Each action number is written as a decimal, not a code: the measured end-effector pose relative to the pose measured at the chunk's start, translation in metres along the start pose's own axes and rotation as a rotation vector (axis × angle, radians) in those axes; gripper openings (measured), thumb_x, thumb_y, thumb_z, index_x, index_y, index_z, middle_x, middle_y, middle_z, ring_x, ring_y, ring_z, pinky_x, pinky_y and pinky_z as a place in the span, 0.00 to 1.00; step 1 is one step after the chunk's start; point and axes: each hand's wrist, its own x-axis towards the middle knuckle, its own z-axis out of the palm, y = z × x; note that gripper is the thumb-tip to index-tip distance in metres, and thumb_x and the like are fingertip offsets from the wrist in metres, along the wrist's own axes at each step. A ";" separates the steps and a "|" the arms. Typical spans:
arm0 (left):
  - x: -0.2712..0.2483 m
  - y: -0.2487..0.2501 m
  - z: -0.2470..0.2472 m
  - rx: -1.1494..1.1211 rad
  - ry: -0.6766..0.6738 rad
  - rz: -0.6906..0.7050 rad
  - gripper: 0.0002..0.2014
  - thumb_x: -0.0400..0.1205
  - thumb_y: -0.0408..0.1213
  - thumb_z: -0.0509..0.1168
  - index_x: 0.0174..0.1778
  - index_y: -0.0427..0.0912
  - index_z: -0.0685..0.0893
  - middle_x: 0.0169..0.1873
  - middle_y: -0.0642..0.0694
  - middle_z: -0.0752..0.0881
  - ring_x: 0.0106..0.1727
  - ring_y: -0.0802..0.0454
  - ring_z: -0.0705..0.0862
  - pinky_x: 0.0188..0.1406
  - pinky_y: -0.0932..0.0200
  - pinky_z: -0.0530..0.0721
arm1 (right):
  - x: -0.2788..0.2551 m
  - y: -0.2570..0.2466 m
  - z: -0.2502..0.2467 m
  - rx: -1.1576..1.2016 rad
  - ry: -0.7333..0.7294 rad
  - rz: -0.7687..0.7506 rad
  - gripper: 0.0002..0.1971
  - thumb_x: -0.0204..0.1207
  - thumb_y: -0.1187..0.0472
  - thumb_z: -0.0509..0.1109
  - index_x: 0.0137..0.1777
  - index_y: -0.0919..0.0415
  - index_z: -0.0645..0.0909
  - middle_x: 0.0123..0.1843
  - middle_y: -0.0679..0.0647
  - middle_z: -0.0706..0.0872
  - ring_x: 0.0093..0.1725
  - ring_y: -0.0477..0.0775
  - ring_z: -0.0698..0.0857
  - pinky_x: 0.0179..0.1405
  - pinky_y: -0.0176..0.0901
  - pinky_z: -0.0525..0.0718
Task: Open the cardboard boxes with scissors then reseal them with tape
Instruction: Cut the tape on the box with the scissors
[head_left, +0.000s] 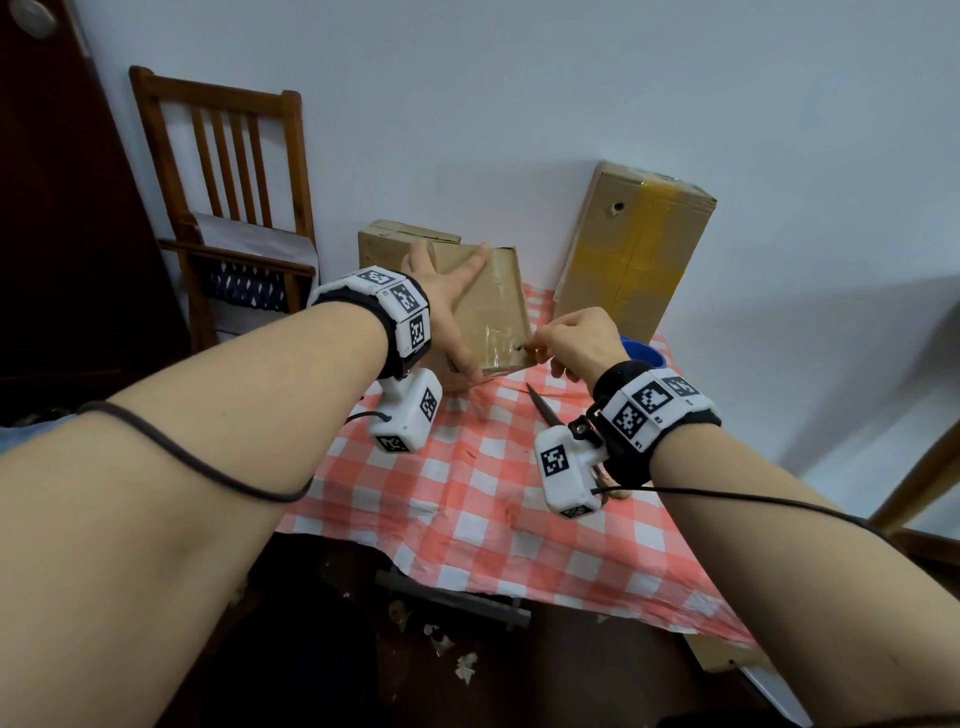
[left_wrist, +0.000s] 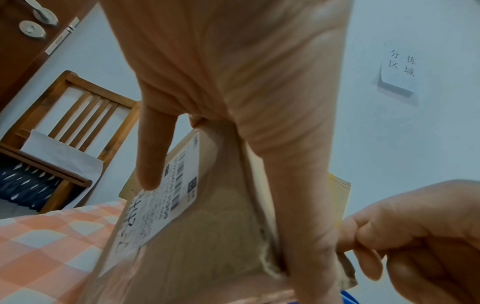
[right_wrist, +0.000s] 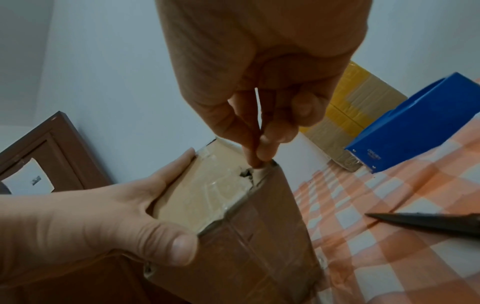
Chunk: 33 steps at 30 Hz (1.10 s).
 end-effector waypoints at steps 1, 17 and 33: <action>0.000 0.000 0.000 0.001 0.002 0.000 0.73 0.50 0.60 0.84 0.76 0.75 0.32 0.79 0.34 0.34 0.81 0.29 0.45 0.76 0.30 0.62 | 0.000 -0.001 -0.001 -0.036 -0.015 -0.018 0.09 0.71 0.66 0.69 0.33 0.67 0.89 0.29 0.59 0.86 0.21 0.47 0.76 0.19 0.33 0.71; 0.006 0.006 0.006 0.042 0.060 0.005 0.71 0.49 0.60 0.83 0.76 0.76 0.36 0.74 0.37 0.47 0.78 0.32 0.53 0.70 0.31 0.71 | 0.004 -0.001 0.011 -0.176 -0.242 0.009 0.17 0.81 0.48 0.65 0.55 0.61 0.85 0.42 0.49 0.83 0.38 0.47 0.79 0.36 0.35 0.75; 0.003 -0.001 0.007 0.023 0.053 -0.001 0.72 0.50 0.57 0.84 0.76 0.76 0.33 0.77 0.38 0.42 0.80 0.32 0.50 0.73 0.32 0.69 | 0.010 0.014 0.009 0.122 -0.102 0.011 0.07 0.72 0.62 0.77 0.41 0.68 0.87 0.42 0.58 0.89 0.43 0.51 0.83 0.39 0.40 0.81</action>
